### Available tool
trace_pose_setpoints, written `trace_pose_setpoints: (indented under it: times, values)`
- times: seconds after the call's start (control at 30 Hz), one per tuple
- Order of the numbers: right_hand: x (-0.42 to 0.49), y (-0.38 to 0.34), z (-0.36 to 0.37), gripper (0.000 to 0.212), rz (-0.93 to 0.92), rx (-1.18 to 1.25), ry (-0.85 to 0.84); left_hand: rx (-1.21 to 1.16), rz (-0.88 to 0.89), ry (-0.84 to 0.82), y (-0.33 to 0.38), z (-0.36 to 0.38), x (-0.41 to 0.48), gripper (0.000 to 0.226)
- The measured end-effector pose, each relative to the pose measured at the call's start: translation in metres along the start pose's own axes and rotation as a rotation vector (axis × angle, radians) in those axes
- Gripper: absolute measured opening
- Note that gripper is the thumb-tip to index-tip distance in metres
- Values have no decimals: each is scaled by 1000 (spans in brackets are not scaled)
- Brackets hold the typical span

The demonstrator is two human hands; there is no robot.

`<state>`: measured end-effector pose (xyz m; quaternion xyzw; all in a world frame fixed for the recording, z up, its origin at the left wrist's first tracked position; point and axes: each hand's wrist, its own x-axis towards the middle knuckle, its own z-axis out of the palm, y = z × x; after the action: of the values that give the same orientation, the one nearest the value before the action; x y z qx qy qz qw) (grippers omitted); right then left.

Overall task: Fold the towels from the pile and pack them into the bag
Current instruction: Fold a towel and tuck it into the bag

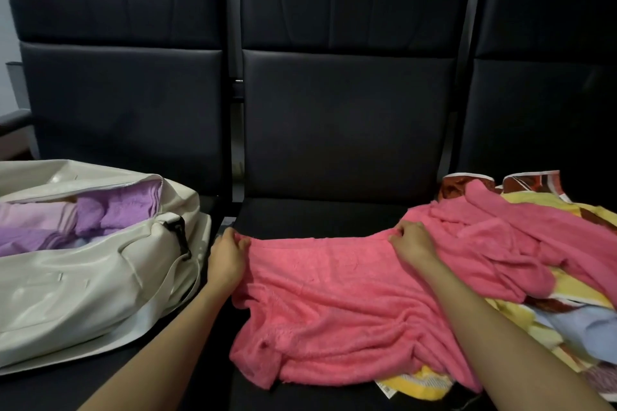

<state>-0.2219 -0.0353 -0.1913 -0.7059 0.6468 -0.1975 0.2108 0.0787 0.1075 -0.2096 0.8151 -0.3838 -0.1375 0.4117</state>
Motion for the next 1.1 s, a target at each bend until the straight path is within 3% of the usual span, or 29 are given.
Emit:
trace_pose_setpoints:
  times: [0.33,0.47,0.63,0.9,1.0,1.1]
  values:
    - [-1,6,5,19,-97,37,5,134,112,-81,-4,3,5,14]
    - [-4,7,5,26,-185,2,4,134,81,-129,-1,-3,11,18]
    - [4,9,3,10,-207,-89,-73,161,43,-175,0,-6,17,20]
    - [6,11,-1,18,-289,-121,-112,170,13,-195,4,-7,15,26]
    - [4,9,-4,23,-424,-244,-184,187,2,-197,4,-9,13,27]
    - [2,-2,-7,33,-474,-438,-142,181,-4,-196,5,-9,12,26]
